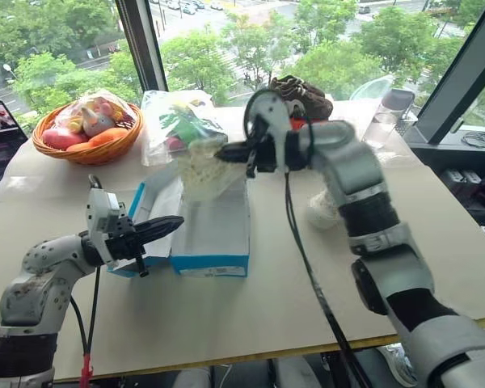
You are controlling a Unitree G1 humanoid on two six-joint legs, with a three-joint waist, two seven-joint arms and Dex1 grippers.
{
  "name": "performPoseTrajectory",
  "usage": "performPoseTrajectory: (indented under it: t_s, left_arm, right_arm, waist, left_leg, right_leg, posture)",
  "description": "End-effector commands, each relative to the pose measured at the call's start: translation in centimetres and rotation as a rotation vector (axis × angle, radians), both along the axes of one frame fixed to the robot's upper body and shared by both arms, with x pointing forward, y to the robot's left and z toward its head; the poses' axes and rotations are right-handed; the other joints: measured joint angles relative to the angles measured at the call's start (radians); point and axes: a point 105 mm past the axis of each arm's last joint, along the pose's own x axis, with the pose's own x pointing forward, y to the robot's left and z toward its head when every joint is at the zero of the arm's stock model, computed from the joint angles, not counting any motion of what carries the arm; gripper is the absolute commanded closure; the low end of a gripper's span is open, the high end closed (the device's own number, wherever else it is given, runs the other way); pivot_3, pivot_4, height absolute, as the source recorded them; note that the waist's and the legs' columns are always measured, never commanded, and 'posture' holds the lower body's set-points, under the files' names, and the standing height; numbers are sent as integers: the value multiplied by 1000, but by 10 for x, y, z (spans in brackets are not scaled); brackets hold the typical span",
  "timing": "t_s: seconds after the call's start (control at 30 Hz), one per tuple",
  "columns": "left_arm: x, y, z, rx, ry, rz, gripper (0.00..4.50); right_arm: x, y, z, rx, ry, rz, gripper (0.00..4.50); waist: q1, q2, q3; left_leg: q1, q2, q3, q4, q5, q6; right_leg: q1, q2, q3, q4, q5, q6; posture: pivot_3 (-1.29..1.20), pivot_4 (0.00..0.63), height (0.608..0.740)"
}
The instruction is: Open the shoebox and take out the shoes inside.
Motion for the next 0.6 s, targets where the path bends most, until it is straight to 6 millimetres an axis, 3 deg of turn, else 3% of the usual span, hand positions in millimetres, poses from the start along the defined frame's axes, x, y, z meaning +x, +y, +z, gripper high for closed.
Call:
performPoseTrajectory:
  t_s: [0.03,0.27,0.5,0.6]
  left_arm:
    - [0,0,7,3,-40,-3,4500]
    - [1,1,6,6,-33,-6,4500]
    - [3,-2,6,3,-36,-10,4500]
    - [4,-2,6,3,-38,-10,4500]
  right_arm:
    - [-6,-41,9,1,-42,-142,4458]
    - [-5,-87,-48,-127,113,-246,4458]
    - [0,-111,-94,-218,252,-314,4458]
    - [1,-119,-126,-344,330,-348,4458]
  waist:
    - [2,0,0]
    - [0,0,0]
    - [-4,1,0]
    - [-2,1,0]
  left_leg:
    - [0,0,0,0,0,0]
    - [0,0,1,0,0,1]
    - [0,0,3,0,0,1]
    - [0,0,3,0,0,0]
  right_leg:
    - [0,0,0,-1,0,0]
    - [0,0,1,-2,0,0]
    - [1,0,2,-2,0,1]
    - [1,0,2,-2,0,1]
  posture:
    - [0,150,740]
    - [0,150,740]
    - [0,150,740]
    - [0,150,740]
